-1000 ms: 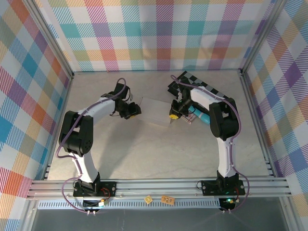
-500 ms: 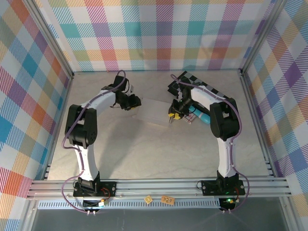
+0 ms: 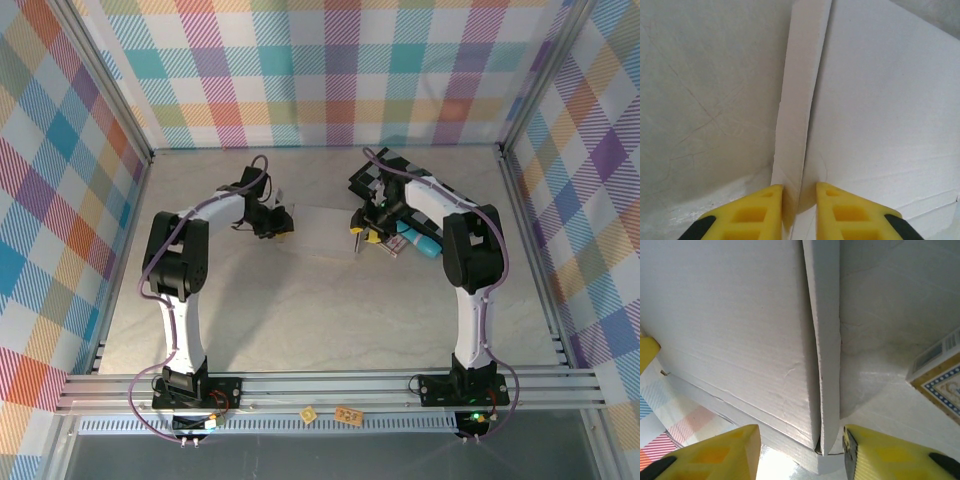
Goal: Fold the paper box
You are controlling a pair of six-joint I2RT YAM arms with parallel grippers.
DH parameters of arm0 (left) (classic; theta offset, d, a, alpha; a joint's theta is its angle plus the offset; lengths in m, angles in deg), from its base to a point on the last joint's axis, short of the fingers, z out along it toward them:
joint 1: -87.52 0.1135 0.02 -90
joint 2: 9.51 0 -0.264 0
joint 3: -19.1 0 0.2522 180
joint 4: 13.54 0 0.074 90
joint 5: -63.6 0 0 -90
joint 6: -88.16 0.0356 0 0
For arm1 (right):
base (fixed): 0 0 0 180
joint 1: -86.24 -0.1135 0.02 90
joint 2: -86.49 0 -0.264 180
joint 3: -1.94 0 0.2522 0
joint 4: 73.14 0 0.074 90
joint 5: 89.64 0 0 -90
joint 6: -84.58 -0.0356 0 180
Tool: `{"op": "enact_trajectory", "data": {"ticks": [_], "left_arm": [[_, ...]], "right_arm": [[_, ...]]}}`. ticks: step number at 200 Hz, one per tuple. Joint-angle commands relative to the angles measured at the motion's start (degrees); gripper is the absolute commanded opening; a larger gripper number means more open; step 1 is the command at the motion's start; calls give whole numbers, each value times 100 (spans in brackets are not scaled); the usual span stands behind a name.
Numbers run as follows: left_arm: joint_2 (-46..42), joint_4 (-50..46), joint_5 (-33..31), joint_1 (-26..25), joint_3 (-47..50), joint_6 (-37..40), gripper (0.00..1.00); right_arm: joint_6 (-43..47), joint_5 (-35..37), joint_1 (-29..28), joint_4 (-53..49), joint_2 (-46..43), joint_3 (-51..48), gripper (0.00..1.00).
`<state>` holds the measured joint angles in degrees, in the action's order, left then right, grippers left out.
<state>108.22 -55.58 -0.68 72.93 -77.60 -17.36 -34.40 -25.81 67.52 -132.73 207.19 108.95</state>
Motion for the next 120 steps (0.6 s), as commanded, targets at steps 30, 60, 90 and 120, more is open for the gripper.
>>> {"op": "enact_trajectory", "data": {"ticks": [30, 60, 90, 120], "left_arm": [[-130, -246, -145, -62, 493, 41, 17], [-124, -260, -221, -23, 555, -2, 14], [-132, -109, -27, 103, 716, -112, 11], [-72, -228, 47, 131, 647, -8, 8]], "right_arm": [[430, -483, 41, 856, 190, -200, 53], [567, -582, 39, 901, 461, -97, 54], [572, -548, 111, 1060, 305, -355, 55], [659, -545, 141, 1081, 8, -488, 58]]}}
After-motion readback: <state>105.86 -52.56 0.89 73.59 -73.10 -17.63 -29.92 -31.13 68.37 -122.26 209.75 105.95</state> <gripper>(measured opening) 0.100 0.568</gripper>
